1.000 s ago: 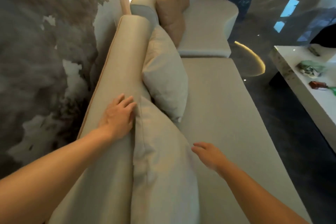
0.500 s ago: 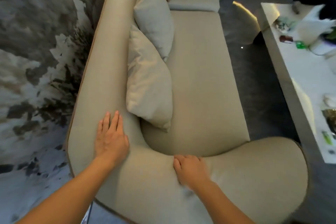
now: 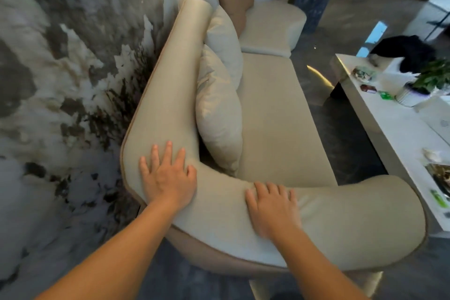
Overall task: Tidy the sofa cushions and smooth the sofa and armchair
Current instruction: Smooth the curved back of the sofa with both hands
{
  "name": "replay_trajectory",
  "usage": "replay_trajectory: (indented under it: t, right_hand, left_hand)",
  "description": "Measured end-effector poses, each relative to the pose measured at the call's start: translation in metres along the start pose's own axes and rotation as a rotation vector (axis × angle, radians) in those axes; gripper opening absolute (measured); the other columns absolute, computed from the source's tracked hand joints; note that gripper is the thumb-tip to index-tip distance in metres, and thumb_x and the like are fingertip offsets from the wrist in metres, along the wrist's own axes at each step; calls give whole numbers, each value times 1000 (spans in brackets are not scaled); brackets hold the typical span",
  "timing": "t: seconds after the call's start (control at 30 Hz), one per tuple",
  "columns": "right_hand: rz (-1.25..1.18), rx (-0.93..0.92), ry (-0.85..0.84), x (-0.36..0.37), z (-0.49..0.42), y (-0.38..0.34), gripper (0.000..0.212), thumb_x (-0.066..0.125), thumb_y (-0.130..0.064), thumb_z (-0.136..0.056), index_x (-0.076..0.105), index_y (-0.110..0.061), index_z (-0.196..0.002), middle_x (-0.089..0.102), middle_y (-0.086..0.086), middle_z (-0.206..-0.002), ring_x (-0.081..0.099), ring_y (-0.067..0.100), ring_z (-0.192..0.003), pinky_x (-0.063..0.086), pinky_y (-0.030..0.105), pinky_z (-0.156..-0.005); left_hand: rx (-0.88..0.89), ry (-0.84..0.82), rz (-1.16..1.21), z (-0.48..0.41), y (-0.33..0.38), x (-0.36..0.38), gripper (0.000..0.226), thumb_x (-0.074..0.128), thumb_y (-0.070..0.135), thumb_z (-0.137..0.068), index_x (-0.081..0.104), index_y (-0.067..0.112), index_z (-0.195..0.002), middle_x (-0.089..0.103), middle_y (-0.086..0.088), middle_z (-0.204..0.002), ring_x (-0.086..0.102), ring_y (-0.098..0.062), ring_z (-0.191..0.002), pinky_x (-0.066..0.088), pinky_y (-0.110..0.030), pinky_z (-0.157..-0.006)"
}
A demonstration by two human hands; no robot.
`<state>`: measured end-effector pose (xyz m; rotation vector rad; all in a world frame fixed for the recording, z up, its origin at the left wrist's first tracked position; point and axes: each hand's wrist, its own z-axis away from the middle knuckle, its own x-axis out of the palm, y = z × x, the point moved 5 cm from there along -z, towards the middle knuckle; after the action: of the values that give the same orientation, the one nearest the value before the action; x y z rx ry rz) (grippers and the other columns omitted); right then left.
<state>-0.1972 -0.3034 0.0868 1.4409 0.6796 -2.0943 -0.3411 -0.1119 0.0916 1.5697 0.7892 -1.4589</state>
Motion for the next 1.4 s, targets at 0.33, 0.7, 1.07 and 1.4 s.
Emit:
replay_trajectory:
  t: [0.33,0.7,1.07,1.4]
  right_hand:
    - [-10,-103,400,32,54,4,81,2,-72,-82,28,-33,-149,36,5,-156,26,32,-144,16,55,-116]
    - [-29,-82,419,17,14,-17,80,5,-72,-80,33,-35,-145,41,0,-151,29,29,-140,18,53,-114]
    - [-38,-32,390,8,-58,-67,82,13,-72,-74,33,-42,-148,34,1,-159,25,31,-147,11,58,-114]
    - [-74,-220,87,-28,-95,23,81,5,-86,-76,30,-51,-145,47,-8,-148,41,19,-134,24,45,-113]
  left_hand:
    - [-69,193,118,41,-6,24,69,16,63,-84,29,36,-146,17,7,-161,0,-28,-147,0,-63,-115]
    - [-62,164,67,-20,5,21,72,12,67,-80,34,40,-143,18,9,-160,-2,-35,-146,-2,-69,-110]
    - [-41,232,94,-106,-18,21,72,15,70,-76,37,44,-140,21,16,-159,1,-28,-146,-3,-65,-112]
    - [476,65,3,-101,14,9,56,12,62,-87,48,53,-129,41,25,-147,21,-14,-144,6,-58,-115]
